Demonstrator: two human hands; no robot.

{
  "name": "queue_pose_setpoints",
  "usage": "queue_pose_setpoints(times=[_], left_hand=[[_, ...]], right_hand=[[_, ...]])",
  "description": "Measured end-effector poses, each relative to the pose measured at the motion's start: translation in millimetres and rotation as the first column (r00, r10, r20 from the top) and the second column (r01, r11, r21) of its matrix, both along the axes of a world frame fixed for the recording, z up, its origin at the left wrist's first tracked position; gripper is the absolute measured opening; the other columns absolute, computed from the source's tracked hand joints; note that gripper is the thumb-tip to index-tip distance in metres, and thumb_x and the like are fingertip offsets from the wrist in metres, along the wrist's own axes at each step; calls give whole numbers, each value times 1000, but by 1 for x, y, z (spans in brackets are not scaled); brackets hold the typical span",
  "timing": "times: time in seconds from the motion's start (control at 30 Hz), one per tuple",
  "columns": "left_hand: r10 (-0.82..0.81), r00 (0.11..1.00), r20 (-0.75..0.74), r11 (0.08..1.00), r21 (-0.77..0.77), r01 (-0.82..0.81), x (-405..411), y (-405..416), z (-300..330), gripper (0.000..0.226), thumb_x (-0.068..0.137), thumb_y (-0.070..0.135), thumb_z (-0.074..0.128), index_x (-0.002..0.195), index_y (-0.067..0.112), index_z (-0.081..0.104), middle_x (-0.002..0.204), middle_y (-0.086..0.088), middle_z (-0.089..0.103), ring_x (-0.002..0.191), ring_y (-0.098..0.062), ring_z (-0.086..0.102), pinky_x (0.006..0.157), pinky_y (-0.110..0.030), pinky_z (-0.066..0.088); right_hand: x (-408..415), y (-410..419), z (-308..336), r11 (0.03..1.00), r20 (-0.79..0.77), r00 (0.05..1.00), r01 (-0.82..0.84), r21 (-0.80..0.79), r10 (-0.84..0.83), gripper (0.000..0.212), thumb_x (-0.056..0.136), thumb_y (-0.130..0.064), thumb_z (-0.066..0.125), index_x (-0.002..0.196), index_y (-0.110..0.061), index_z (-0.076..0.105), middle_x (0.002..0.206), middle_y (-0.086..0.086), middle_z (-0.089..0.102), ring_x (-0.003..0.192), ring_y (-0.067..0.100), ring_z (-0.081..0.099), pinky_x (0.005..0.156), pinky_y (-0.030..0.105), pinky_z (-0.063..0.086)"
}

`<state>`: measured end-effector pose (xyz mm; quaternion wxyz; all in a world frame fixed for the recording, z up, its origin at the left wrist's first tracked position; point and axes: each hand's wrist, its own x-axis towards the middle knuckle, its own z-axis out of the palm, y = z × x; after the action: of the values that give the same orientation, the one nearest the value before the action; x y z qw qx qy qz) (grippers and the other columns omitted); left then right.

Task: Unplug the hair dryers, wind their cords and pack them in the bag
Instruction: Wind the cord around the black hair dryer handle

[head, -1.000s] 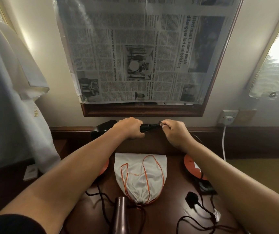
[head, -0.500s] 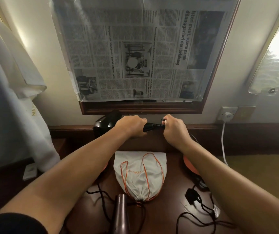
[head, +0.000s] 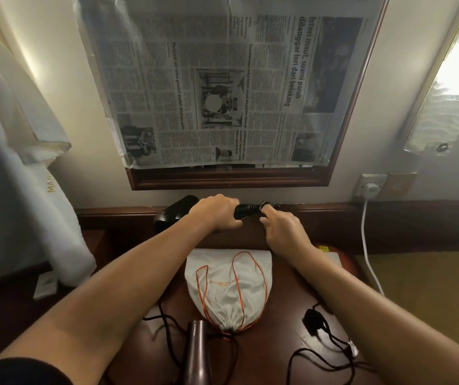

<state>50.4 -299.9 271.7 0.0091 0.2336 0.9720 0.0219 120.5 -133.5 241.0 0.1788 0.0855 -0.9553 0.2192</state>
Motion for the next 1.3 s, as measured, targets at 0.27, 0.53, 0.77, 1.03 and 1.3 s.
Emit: queue_pose_setpoints(times=[0.27,0.53,0.77,1.03,1.3], left_hand=[[-38,997,72,995,98,31,-1,1,-7,36,85,43,59,111,18,57,96,-4,62,82,-20,54,73,-34,47],[-118,988,105,975,199,95,-5,-10,-1,15,81,38,64,88,29,54,86,2,61,86,-21,60,72,-31,45],[-164,974,158,966,226,126,0,-16,-2,14,82,34,66,91,28,57,89,0,63,85,-18,59,75,-31,49],[-190,970,152,968,196,159,2,-17,-1,14,81,32,67,91,28,58,84,2,63,80,-16,60,73,-31,51],[-150,987,64,986,77,145,0,-8,2,25,85,36,64,106,26,57,89,4,57,81,-14,55,68,-28,41]], right_hand=[[-8,-7,-3,884,293,953,198,-423,-73,28,93,-23,60,75,-3,64,62,0,56,55,12,51,50,21,40],[-7,11,6,462,483,732,258,-849,480,23,94,-25,56,86,-5,62,52,0,42,41,10,41,49,28,51],[-14,22,1,248,440,663,367,-896,606,19,99,-11,45,91,-6,62,64,2,52,46,9,42,48,25,50],[-43,46,31,990,578,811,-6,-139,87,29,94,-22,56,68,-11,63,61,4,50,54,13,41,50,22,34],[-59,46,66,982,379,911,-109,-152,160,36,84,-36,70,75,-2,70,61,8,57,55,6,51,56,22,42]])
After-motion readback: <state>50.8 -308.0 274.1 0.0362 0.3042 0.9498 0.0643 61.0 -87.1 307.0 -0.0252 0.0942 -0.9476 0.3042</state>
